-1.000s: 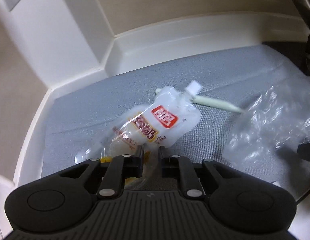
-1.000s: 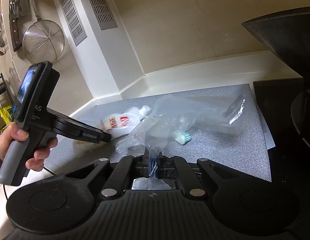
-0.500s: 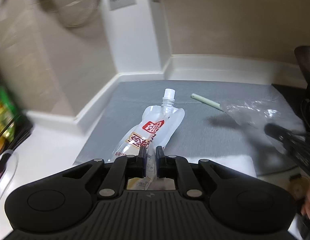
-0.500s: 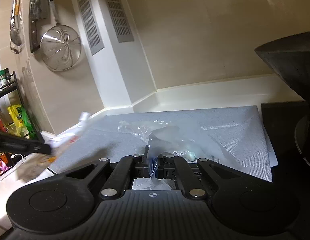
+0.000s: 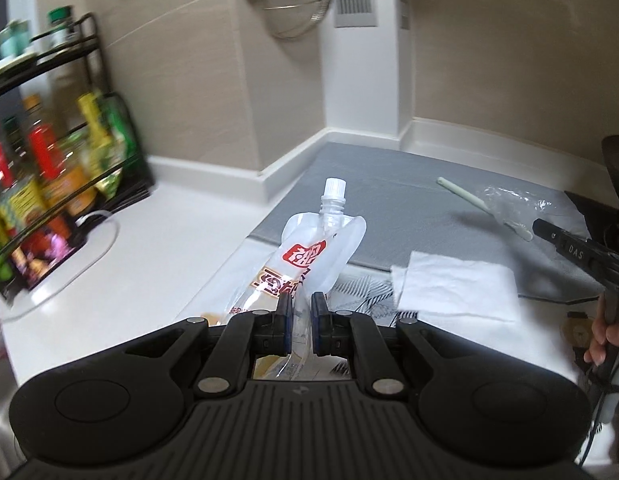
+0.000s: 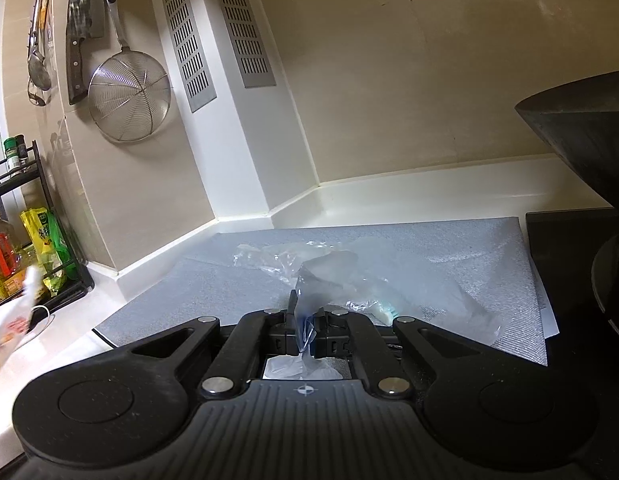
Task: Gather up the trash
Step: 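Carry the spout pouch and plastic wrap down over the trash bin with both tools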
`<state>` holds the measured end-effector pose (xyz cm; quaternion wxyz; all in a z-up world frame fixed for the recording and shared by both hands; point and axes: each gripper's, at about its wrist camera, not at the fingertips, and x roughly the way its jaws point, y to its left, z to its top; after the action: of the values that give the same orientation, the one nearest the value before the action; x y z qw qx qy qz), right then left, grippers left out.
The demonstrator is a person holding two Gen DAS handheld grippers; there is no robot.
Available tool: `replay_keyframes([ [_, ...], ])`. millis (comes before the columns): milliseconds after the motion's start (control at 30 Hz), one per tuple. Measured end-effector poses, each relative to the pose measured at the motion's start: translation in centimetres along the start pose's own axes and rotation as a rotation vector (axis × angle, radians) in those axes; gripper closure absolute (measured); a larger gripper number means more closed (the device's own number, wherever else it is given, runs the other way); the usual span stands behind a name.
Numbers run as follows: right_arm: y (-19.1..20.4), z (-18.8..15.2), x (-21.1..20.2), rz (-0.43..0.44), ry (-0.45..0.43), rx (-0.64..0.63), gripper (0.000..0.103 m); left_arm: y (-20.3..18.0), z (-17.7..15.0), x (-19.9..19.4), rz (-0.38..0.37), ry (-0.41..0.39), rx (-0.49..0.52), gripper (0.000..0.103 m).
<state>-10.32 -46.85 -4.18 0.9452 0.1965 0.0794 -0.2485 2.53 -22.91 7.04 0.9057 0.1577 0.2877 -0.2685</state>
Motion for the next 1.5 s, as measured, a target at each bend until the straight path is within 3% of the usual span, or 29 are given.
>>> replay_keyframes([
  [267, -0.1, 0.0, 0.1, 0.015, 0.003, -0.005, 0.100, 3.6, -2.9, -3.5, 0.048, -0.004, -0.065, 0.093],
  [500, -0.9, -0.1, -0.1, 0.076, -0.017, 0.043, 0.100, 6.1, -5.1, -6.4, 0.148, 0.001, -0.080, 0.093],
  [700, 0.8, -0.5, -1.1, 0.054, -0.006, -0.006, 0.100, 7.8, -7.8, -8.6, 0.178, -0.016, -0.086, 0.093],
  [1067, 5.3, 0.4, -9.0, 0.123, -0.121, -0.151, 0.100, 9.4, -12.2, -10.5, 0.174, 0.002, -0.092, 0.093],
  [1267, 8.0, 0.6, -13.6, 0.203, -0.157, -0.196, 0.100, 9.7, -13.7, -11.6, 0.166, -0.003, -0.096, 0.093],
  [1500, 11.7, -3.1, -18.5, 0.317, -0.096, -0.290, 0.100, 9.5, -17.1, -11.7, 0.166, 0.030, -0.084, 0.093],
])
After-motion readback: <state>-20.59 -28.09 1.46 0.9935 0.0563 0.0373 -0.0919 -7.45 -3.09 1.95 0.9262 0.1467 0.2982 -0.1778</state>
